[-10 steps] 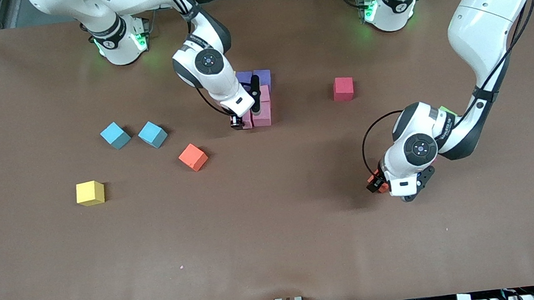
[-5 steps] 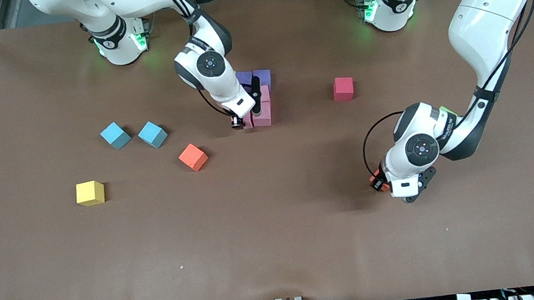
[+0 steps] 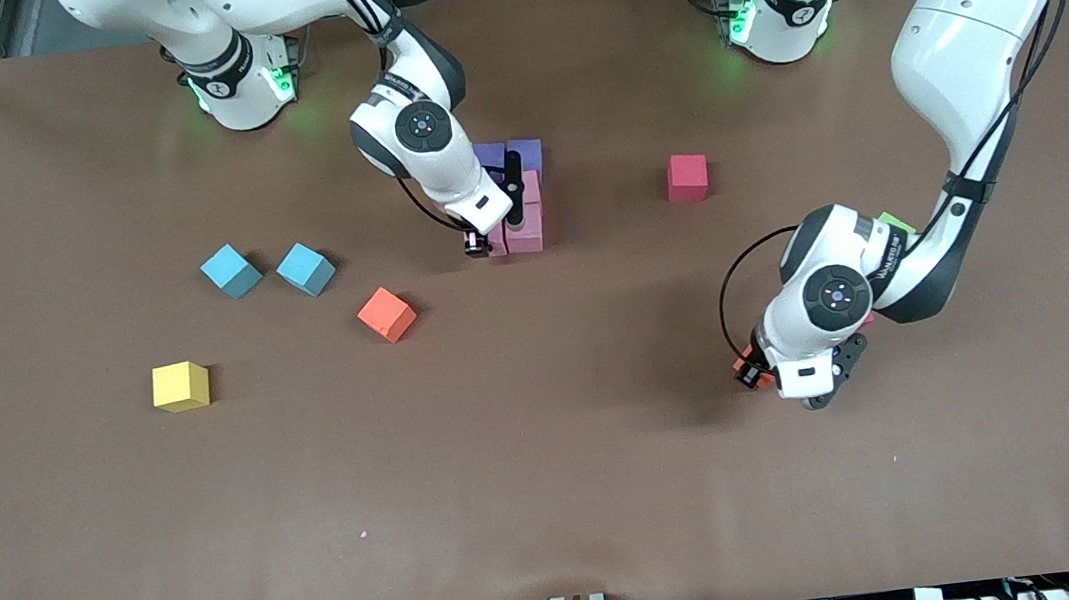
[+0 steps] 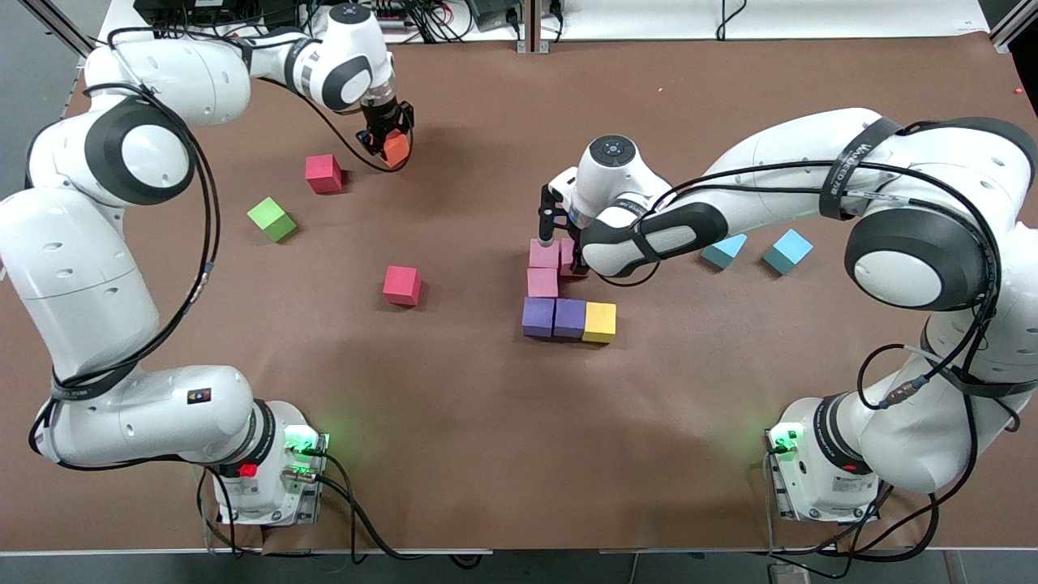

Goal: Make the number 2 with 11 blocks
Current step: 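Grasp the orange cube with the left gripper while the right gripper places pink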

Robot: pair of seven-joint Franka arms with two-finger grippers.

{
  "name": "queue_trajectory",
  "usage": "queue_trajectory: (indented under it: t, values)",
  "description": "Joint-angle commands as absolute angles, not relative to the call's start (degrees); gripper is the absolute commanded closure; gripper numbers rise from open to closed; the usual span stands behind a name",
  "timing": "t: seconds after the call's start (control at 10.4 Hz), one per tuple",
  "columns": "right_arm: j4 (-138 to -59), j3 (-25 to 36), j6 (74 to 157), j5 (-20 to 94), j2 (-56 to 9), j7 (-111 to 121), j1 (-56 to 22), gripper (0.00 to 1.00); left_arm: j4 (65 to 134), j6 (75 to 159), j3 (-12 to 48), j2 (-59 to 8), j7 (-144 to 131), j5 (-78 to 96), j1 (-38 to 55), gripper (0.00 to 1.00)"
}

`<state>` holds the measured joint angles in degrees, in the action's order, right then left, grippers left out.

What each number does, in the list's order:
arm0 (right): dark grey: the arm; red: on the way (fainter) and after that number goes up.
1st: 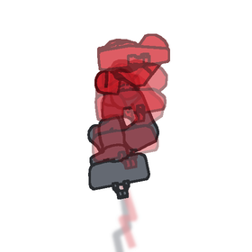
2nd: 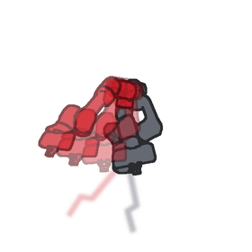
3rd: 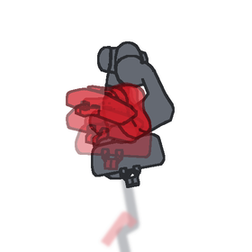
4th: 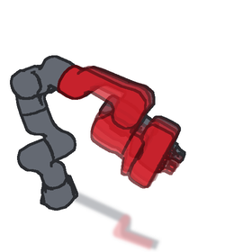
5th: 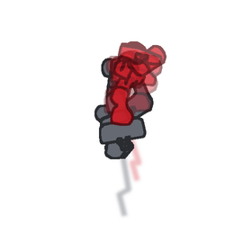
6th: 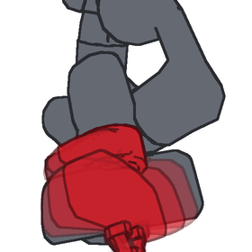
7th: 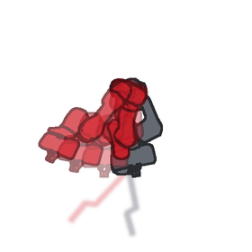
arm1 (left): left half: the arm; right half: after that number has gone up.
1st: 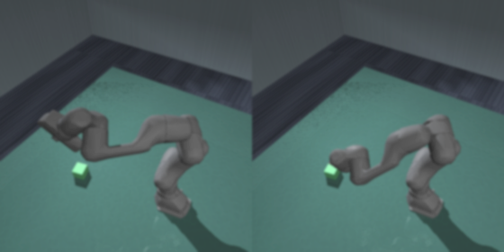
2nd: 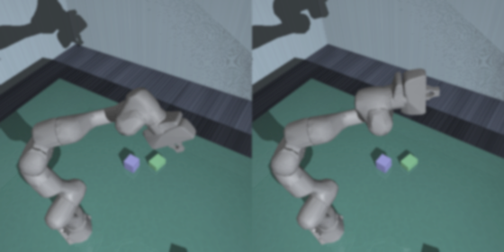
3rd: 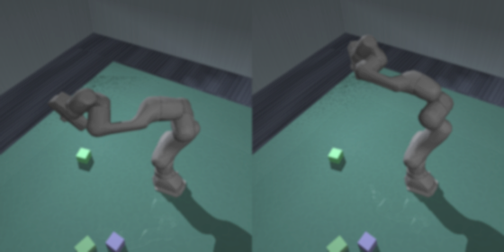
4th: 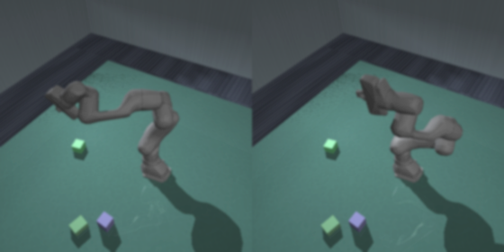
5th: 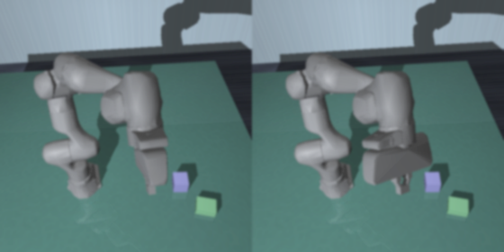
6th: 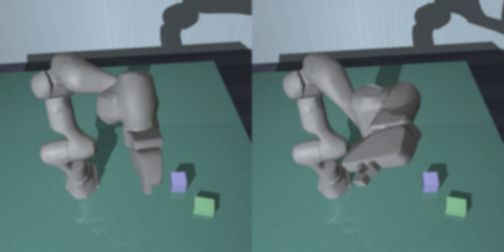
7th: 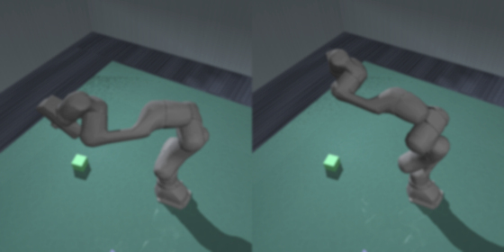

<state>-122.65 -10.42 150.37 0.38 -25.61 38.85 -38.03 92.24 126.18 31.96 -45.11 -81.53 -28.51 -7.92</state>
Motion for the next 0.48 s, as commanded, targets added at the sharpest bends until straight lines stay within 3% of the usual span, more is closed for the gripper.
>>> queue_trajectory:
  t: [0.0, 0.19, 0.38]
  values:
    - [-122.61, -10.46, 150.91, -0.44, -25.84, 37.62, -38.58, 0.5, 92.28, 125.16, 32.34, -43.59, -87.16, -28.56, -6.42, 0.55]
    - [-122.61, -10.46, 150.91, -0.44, -25.84, 37.62, -38.85, 0.49, 92.29, 124.55, 34.45, -42.81, -92.0, -28.48, -6.5, 0.55]
    - [-122.61, -10.46, 153.0, -0.44, -26.63, 37.62, -38.93, 0.37, 92.29, 124.28, 35.94, -42.63, -97.36, -28.04, -6.5, 0.55]
